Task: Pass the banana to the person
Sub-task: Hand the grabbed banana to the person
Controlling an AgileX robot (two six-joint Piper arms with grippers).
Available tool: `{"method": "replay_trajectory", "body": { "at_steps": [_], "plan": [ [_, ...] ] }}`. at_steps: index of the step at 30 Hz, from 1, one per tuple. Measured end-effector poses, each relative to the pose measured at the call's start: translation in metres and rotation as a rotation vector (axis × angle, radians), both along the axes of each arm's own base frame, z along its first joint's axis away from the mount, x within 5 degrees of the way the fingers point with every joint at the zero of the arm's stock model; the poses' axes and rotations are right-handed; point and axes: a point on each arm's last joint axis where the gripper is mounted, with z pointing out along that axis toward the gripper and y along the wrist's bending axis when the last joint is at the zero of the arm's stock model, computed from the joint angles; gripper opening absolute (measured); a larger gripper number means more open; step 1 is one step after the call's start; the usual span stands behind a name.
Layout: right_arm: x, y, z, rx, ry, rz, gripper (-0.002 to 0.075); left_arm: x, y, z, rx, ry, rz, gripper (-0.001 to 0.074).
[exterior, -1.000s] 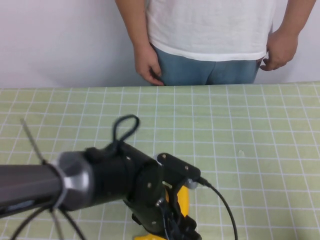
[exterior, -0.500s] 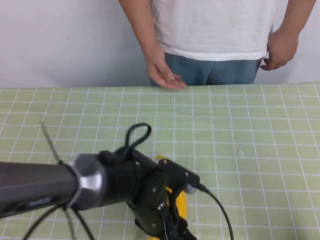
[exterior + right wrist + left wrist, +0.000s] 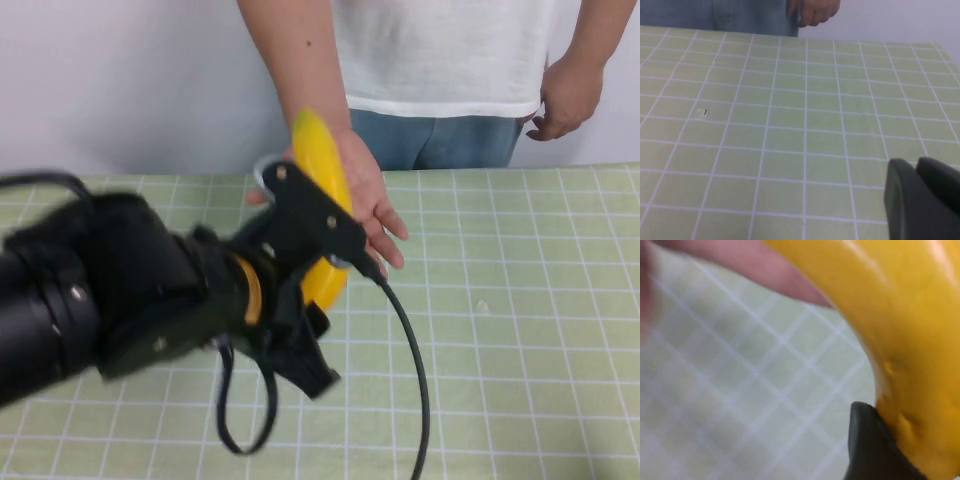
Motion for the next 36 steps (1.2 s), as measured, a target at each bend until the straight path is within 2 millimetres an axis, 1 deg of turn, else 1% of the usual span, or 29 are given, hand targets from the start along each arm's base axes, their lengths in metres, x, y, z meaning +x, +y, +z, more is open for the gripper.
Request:
{"method": "replay_trajectory", "body": {
  "at_steps": [3,7,10,14,18,21,26,30,36],
  "plan": [
    [0.000,0.000,0.000,0.000,0.000,0.000,-0.0007,0.004,0.001,0.024,0.100,-0.055,-0.068,0.0270],
    [0.000,0.000,0.000,0.000,0.000,0.000,-0.0007,0.017,-0.008,0.050,0.249,-0.100,-0.194,0.0270],
    [0.000,0.000,0.000,0.000,0.000,0.000,-0.0007,0.036,-0.013,0.061,0.322,-0.100,-0.231,0.0270],
    [0.000,0.000,0.000,0.000,0.000,0.000,-0.0007,0.068,-0.009,0.065,0.384,-0.019,-0.260,0.0270],
    [0.000,0.000,0.000,0.000,0.000,0.000,-0.0007,0.106,-0.004,0.054,0.388,0.056,-0.317,0.0270],
    [0.000,0.000,0.000,0.000,0.000,0.000,-0.0008,0.121,-0.008,0.043,0.434,0.053,-0.386,0.0270],
    [0.000,0.000,0.000,0.000,0.000,0.000,-0.0007,0.133,-0.016,0.025,0.485,0.073,-0.443,0.0270],
    [0.000,0.000,0.000,0.000,0.000,0.000,-0.0007,0.141,-0.021,0.010,0.484,0.085,-0.404,0.0269],
    [0.000,0.000,0.000,0.000,0.000,0.000,-0.0008,0.142,-0.023,0.007,0.449,0.102,-0.371,0.0269]
  ]
}}
